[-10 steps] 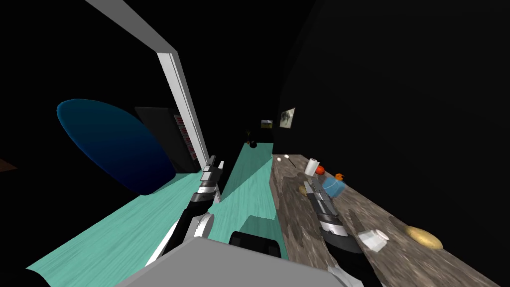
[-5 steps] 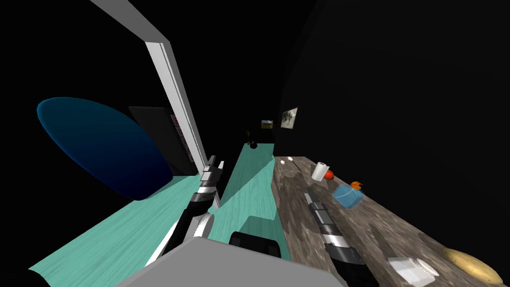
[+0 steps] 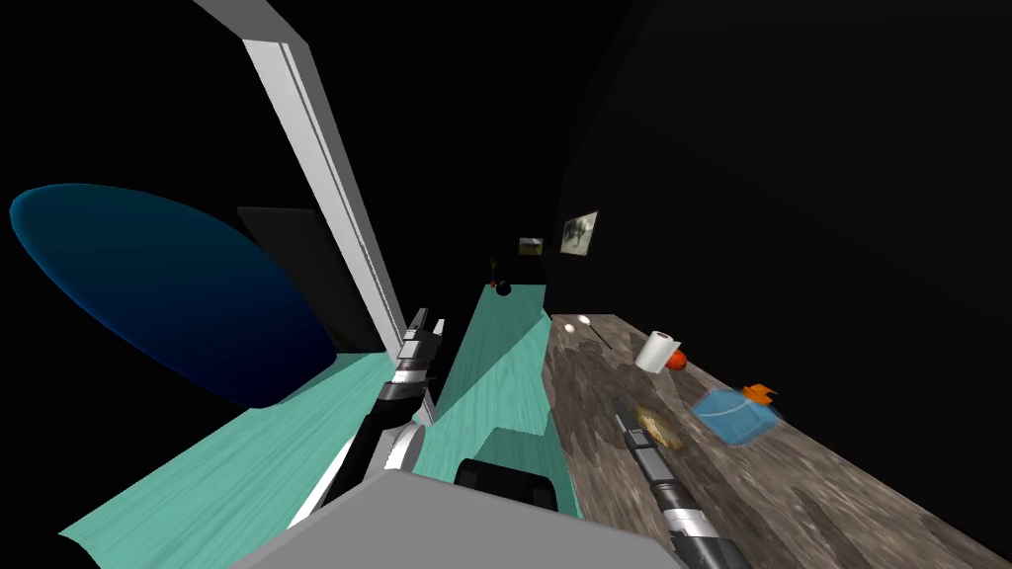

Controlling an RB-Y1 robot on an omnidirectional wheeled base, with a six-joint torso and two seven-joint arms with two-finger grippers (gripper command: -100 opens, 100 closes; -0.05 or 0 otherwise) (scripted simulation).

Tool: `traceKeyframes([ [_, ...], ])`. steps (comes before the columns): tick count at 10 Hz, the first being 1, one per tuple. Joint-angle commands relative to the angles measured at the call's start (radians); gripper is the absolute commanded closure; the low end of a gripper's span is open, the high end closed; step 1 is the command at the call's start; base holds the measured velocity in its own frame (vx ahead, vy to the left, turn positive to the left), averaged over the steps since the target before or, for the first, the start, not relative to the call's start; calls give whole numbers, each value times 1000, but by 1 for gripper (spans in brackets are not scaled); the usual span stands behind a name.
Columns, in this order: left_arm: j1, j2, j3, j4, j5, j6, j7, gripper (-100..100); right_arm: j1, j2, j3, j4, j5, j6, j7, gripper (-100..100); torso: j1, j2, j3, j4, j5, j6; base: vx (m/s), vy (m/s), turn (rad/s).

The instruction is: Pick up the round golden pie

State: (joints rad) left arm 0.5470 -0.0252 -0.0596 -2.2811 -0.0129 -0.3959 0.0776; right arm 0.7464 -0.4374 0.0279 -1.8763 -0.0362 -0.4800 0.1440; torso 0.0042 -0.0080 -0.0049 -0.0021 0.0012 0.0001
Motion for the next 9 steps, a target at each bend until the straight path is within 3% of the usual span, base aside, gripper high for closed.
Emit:
traceKeyframes([
  [1,0,0,0,0,0,0,0,0,-13,-6,1,38,-1,-3,3,-100,0,0,0,0,0,0,28,27,-7],
  [2,0,0,0,0,0,0,0,0,9,-41,6,64,-1,7,34,-100,-2,4,2,1,-1,0,75,63,1],
  [4,0,0,0,0,0,0,0,0,9,-41,6,92,-1,7,34,-100,-1,3,2,1,0,0,72,40,-7],
  [5,0,0,0,0,0,0,0,0,31,-75,11,132,-2,17,65,-100,-3,4,3,1,-1,0,94,54,-1],
  [6,0,0,0,0,0,0,0,0,31,-75,11,147,-2,17,65,-100,-1,3,2,1,-1,0,114,48,-15],
  [9,0,0,0,0,0,0,0,0,74,-139,22,245,-3,38,129,-100,1,-1,0,0,0,0,154,89,-8],
])
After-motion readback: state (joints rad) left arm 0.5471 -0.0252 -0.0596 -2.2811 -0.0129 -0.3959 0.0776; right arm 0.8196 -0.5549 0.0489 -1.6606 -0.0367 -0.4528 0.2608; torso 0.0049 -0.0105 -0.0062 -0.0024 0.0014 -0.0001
